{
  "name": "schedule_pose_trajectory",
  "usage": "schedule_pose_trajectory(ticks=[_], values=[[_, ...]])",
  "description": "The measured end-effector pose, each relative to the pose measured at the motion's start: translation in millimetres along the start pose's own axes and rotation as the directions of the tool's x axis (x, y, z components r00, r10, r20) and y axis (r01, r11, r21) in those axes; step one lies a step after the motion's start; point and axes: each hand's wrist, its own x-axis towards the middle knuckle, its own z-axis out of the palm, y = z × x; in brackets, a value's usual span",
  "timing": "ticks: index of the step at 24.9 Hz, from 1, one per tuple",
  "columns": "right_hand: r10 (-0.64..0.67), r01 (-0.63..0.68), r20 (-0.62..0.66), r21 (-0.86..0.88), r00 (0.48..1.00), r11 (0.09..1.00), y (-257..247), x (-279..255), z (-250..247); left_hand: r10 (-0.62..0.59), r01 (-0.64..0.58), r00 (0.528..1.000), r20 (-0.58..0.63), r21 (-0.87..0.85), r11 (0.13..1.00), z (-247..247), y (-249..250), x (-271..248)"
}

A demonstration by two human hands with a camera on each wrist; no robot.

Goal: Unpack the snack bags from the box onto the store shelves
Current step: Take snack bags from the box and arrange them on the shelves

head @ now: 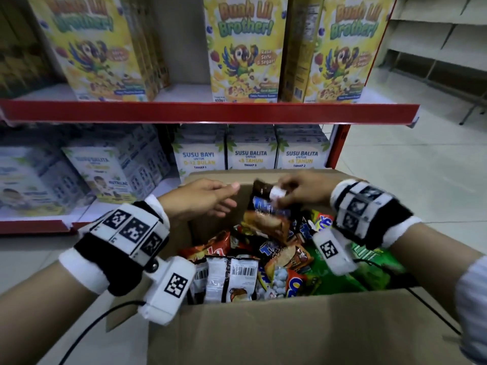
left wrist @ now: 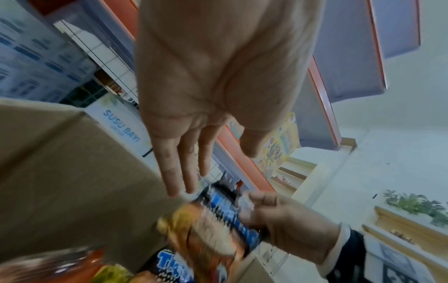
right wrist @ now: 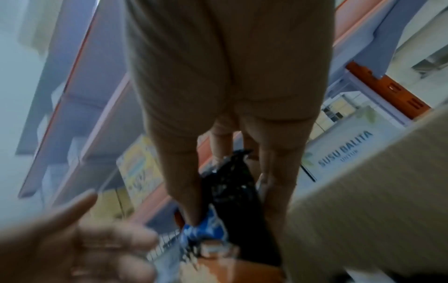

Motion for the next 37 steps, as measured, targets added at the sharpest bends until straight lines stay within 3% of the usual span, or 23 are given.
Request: schedule_pose_trajectory(ticks=[3,7,11,14,16,17,19,21,22,26,30,34,36,37], values=[[-0.127,0.170,-0.158,0.305,0.979,0.937,-20,-10,-36,0.161,-0.156,0.987,-0.021,0.161,0.975,7,17,12],[-0.219,0.258,-0.144,0.374,0.965,0.891,-36,-12,-45,0.328,-0.306,0.911,-0.250,0.125,0.944,15,11,28],[-0.276,0.311,-0.144,0.424,0.950,0.850,-32,-10,-32,0.374,-0.385,0.904,-0.206,-0.015,0.923,19,-5,25],[-0.207,0.306,-0.242,0.514,0.948,0.801,-23,-1,-24,0.352,-0.394,0.882,-0.313,-0.079,0.916,17,-10,26],[-0.065,0.163,-0.191,0.560,0.979,0.812,-9,8,-20,0.333,-0.395,0.848,-0.411,-0.072,0.916,13,-11,29],[0.004,0.053,-0.116,0.491,0.993,0.870,1,12,-14,0.317,-0.397,0.839,-0.443,-0.098,0.913,11,-13,30],[0.119,-0.125,0.092,0.059,0.989,0.990,25,16,0,0.288,-0.395,0.838,-0.463,-0.150,0.906,9,-16,30],[0.198,-0.103,0.258,-0.341,0.946,0.934,42,15,17,0.285,-0.394,0.841,-0.459,-0.160,0.905,11,-19,31],[0.213,-0.098,0.277,-0.378,0.937,0.921,46,14,23,0.287,-0.394,0.844,-0.454,-0.160,0.905,11,-19,31],[0.132,-0.078,0.156,-0.315,0.979,0.946,42,13,28,0.276,-0.383,0.855,-0.439,-0.176,0.907,14,-13,39],[-0.012,0.016,-0.041,0.105,0.999,0.994,38,-3,-19,0.252,-0.369,0.860,-0.445,-0.201,0.907,13,1,56],[-0.050,0.161,-0.287,0.376,0.957,0.912,34,-32,-72,0.243,-0.472,0.808,-0.536,-0.342,0.813,15,26,64],[-0.033,0.234,-0.381,0.497,0.924,0.836,33,-44,-82,0.278,-0.526,0.761,-0.586,-0.306,0.793,19,36,67],[-0.026,0.273,-0.417,0.544,0.909,0.793,33,-48,-84,0.313,-0.536,0.760,-0.570,-0.277,0.797,24,38,70]])
